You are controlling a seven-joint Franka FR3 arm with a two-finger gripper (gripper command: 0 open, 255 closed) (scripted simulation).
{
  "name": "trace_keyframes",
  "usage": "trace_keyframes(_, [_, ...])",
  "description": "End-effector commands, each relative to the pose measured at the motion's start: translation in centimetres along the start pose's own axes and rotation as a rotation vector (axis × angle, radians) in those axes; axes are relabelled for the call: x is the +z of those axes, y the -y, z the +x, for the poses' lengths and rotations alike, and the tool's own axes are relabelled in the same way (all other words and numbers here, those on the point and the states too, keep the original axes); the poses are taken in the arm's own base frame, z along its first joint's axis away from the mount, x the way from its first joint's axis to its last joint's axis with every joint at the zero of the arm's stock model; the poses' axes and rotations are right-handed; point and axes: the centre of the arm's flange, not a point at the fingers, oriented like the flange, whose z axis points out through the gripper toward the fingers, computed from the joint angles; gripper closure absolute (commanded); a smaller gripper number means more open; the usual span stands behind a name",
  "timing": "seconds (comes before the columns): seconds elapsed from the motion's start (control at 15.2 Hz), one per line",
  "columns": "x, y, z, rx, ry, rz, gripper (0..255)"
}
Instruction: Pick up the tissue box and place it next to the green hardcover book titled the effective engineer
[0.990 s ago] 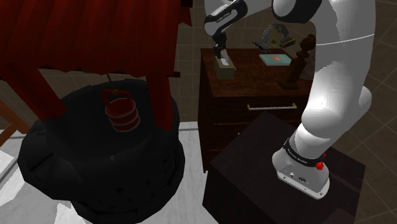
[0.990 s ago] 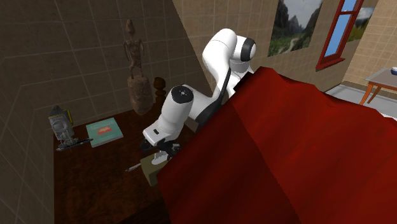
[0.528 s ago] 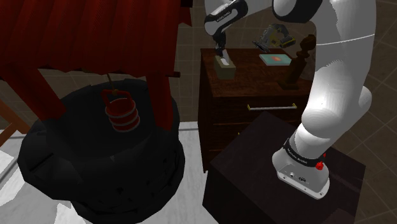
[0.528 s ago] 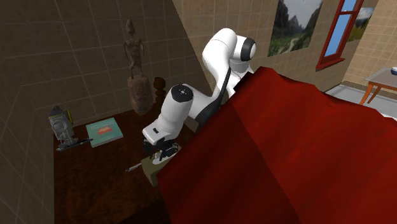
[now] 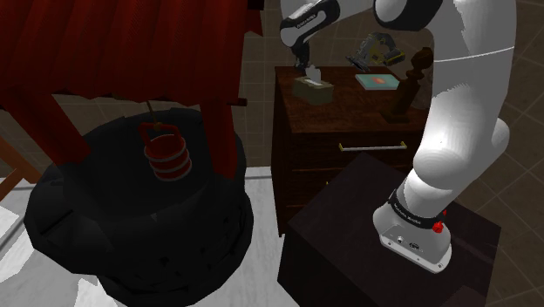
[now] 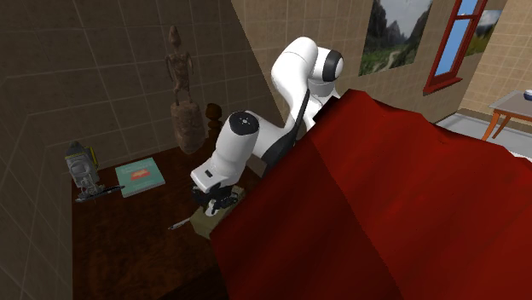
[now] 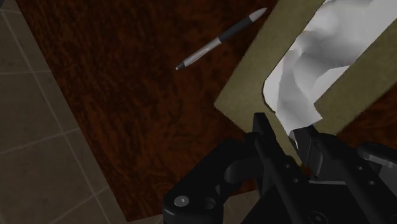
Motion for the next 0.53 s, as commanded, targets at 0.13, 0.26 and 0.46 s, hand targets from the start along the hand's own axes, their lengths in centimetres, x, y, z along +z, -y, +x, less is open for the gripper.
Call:
trace_keyframes(0.13, [-1.7,-0.6,-0.3,-0.002,0.002,0.002,255])
trace_keyframes(0.26, [-2.7,-1.0,-0.4,-0.002,0.002,0.002,255])
trace_keyframes(0.46, [-4.1,-1.6,-0.7,-0.002,0.002,0.002,255])
